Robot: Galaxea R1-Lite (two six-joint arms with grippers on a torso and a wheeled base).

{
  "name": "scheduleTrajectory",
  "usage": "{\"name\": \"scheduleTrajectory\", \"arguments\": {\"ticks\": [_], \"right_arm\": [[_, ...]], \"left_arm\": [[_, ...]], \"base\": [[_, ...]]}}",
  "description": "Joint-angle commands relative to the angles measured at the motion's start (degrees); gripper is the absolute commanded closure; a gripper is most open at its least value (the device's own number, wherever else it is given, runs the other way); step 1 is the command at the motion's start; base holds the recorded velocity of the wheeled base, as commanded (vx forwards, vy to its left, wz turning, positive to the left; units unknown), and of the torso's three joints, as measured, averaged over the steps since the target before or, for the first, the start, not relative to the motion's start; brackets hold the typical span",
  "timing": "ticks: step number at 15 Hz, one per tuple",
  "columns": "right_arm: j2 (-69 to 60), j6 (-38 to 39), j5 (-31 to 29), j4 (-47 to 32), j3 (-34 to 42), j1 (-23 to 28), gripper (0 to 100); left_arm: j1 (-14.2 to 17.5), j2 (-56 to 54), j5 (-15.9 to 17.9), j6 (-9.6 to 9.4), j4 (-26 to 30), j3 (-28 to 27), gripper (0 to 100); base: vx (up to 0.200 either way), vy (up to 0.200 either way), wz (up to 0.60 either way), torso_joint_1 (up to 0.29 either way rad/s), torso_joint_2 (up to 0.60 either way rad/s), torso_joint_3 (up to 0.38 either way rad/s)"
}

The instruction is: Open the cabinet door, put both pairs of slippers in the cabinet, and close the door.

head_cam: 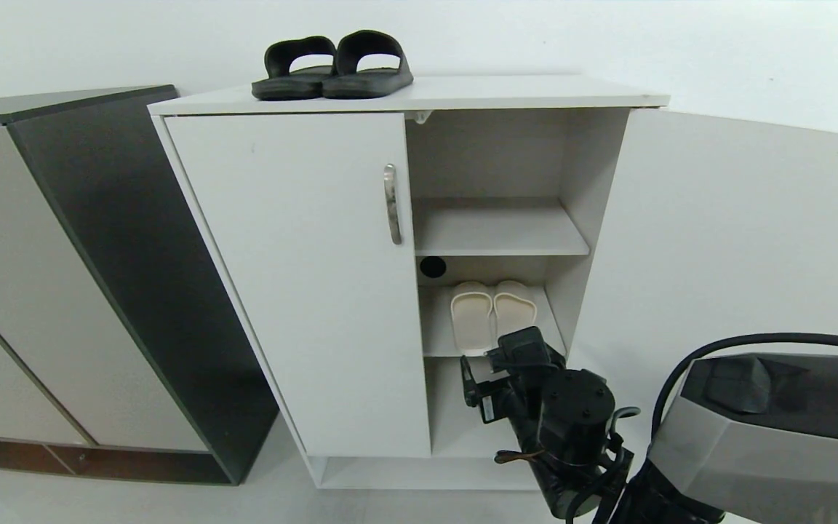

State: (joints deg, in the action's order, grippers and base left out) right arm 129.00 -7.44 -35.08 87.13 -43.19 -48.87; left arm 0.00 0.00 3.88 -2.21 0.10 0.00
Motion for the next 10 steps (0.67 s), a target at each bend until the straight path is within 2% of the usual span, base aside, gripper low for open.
{"name": "scheduleTrajectory", "arguments": {"ticks": [1,6,10], "right_arm": [[0.1,0.0,0.0,0.0,0.0,0.0,0],[0.3,-0.3,1.9,0.9,2.3,0.7,0],[0.2,-0.3,2.2,1.0,3.4,0.7,0]], "left_arm": [[0.0,0.1,0.0,0.01,0.0,0.0,100],[0.0,0.1,0.0,0.1,0.0,0.0,100],[0.0,0.1,0.0,0.1,0.1,0.0,100]], "base": [[0.0,0.0,0.0,0.0,0.0,0.0],[0.0,0.0,0.0,0.0,0.0,0.0],[0.0,0.2,0.0,0.006,0.0,0.001]]}}
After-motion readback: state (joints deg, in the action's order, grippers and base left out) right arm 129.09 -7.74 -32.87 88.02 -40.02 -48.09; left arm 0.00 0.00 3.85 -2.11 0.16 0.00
